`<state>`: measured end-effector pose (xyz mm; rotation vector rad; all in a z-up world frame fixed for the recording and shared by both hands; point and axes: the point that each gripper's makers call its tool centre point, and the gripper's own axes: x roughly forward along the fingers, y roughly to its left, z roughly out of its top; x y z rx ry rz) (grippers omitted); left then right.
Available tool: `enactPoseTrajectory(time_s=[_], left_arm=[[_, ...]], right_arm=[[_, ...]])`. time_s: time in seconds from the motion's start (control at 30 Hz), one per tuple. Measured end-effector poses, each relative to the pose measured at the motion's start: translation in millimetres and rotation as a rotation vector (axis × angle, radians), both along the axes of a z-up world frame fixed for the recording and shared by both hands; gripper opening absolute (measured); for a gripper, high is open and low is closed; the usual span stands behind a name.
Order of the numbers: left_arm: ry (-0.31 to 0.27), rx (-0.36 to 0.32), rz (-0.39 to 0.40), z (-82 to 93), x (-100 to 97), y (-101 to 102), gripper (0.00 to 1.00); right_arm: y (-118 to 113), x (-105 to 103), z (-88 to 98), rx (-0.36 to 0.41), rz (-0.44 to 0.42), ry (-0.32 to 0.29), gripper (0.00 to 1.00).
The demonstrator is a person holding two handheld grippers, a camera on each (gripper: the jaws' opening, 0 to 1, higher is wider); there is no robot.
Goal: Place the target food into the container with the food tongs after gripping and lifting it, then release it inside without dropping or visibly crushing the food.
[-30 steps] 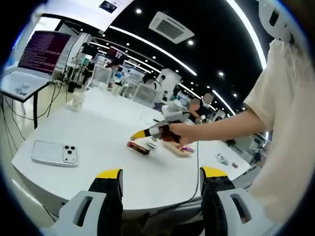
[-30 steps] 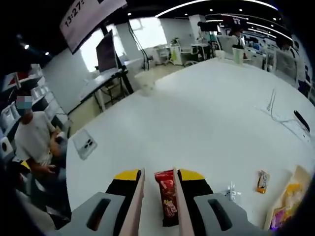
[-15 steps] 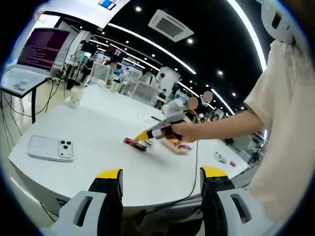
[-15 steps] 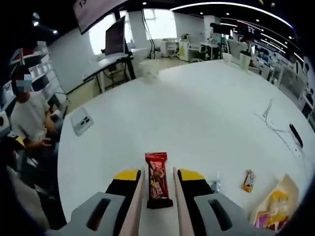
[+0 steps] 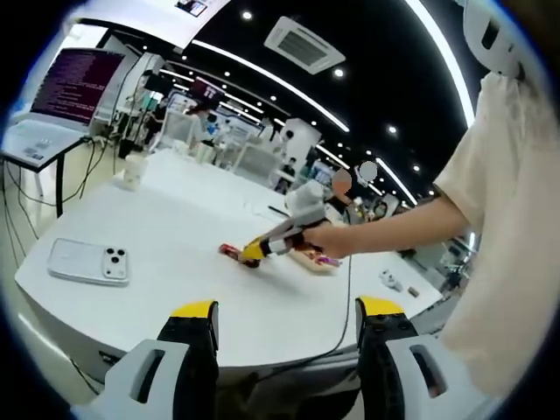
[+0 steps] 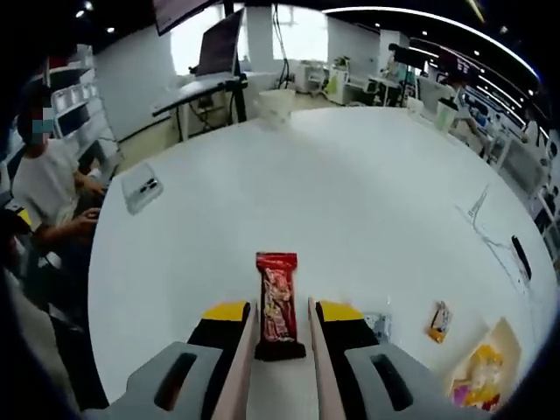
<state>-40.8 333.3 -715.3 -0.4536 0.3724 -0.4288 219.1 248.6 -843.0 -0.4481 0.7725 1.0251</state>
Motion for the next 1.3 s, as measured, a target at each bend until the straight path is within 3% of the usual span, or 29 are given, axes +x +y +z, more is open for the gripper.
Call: enactPoseTrajectory(time_s=[0.67,0.83,1.3], left_arm=[[-0.007,-0.015,0.0,-1.3,0.8,-1.0,0.63],[-0.005,-0.01,-0.006,-0.9,-0.9,-1.9,0.63],[-0.01,-0.013,0.003,2.4,-1.7,-4.0,0.63]], right_arm=[[2.4,-1.3,-7.0,-0.009,-0.016,0.01,0.28],[4.0,-4.4,-5.5,0.007,-0.017,-0.018,0.27],[1.7,-6.3,-2.0,0.021,-0.04,0.005,0.25]])
